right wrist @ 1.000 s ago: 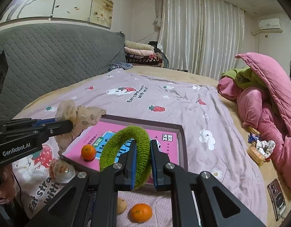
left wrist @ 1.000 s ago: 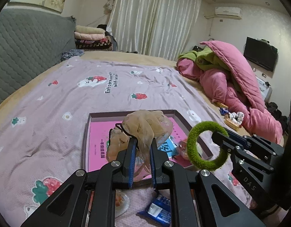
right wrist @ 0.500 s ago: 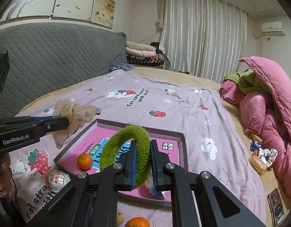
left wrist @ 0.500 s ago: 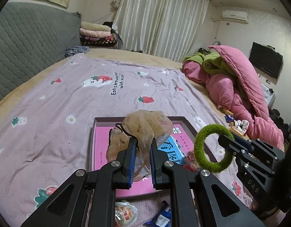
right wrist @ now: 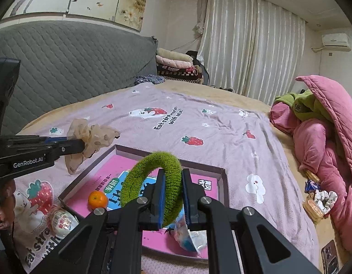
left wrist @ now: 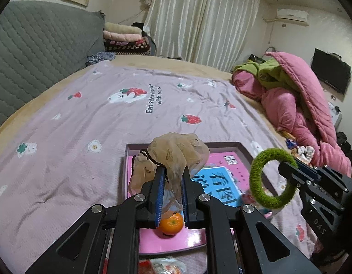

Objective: Organize objects
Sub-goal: 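Carry the mesh fabric in the left tool and the ring in the right tool over the tray, then lower and open the left tool on the mesh fabric while the right tool releases the ring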

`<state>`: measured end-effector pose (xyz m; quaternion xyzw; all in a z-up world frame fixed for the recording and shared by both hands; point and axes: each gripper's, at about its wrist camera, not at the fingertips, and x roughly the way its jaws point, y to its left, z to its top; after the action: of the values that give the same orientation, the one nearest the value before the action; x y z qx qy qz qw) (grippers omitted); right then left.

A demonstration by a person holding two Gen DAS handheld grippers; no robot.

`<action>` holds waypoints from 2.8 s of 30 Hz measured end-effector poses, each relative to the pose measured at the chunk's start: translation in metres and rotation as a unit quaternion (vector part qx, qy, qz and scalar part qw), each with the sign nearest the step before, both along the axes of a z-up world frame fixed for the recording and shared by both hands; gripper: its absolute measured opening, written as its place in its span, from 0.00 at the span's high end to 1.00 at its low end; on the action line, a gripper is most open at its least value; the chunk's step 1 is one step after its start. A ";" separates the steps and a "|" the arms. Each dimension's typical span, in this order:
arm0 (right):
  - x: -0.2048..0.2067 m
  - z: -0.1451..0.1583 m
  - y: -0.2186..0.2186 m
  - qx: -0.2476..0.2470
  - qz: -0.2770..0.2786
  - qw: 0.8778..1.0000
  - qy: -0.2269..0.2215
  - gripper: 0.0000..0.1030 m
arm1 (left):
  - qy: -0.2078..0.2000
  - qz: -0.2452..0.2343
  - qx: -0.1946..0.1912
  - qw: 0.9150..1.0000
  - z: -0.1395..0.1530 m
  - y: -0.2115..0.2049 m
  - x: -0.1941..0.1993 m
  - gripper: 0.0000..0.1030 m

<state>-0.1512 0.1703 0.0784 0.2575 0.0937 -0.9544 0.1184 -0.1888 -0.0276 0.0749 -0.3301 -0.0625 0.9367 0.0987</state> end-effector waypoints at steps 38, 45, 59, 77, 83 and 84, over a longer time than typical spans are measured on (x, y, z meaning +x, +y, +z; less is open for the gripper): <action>-0.015 -0.063 -0.023 0.064 0.009 0.995 -0.071 0.86 | -0.092 0.014 -0.027 0.995 -0.067 0.005 -0.029 0.86; -0.018 -0.069 -0.025 0.077 0.006 0.994 -0.077 0.86 | -0.097 0.013 -0.032 0.995 -0.069 0.008 -0.029 0.86; -0.025 -0.080 -0.022 0.091 -0.007 0.991 -0.094 0.86 | -0.109 0.009 -0.039 0.993 -0.078 0.013 -0.030 0.85; -0.031 -0.085 -0.014 0.092 -0.020 0.990 -0.106 0.86 | -0.117 0.000 -0.032 0.993 -0.078 0.013 -0.031 0.83; -0.030 -0.085 -0.013 0.091 -0.021 0.990 -0.108 0.86 | -0.120 -0.002 -0.027 0.992 -0.078 0.012 -0.031 0.81; -0.031 -0.085 -0.013 0.092 -0.021 0.990 -0.108 0.86 | -0.119 -0.002 -0.027 0.992 -0.078 0.012 -0.031 0.81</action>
<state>-0.1819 0.1569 -0.0066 0.3711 0.1619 -0.9105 0.0838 -0.2199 -0.0158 -0.0026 -0.4423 -0.0484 0.8917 0.0833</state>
